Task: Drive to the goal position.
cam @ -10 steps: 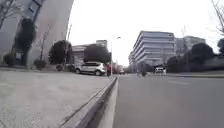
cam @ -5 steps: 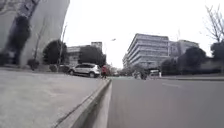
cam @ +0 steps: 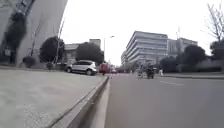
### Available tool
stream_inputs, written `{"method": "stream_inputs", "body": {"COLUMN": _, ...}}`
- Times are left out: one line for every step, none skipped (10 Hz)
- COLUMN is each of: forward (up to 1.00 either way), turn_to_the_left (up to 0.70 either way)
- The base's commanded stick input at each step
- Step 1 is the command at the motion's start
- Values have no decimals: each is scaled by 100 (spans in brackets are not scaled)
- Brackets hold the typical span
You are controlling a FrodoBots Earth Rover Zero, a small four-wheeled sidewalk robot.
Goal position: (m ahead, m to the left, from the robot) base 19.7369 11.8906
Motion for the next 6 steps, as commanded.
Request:
{"method": "stream_inputs", "body": {"forward": 70, "turn_to_the_left": 14}}
{"method": "stream_inputs", "body": {"forward": 70, "turn_to_the_left": 14}}
{"method": "stream_inputs", "body": {"forward": 70, "turn_to_the_left": 4}}
{"method": "stream_inputs", "body": {"forward": 70, "turn_to_the_left": 0}}
{"method": "stream_inputs", "body": {"forward": 70, "turn_to_the_left": 0}}
{"method": "stream_inputs", "body": {"forward": 70, "turn_to_the_left": 0}}
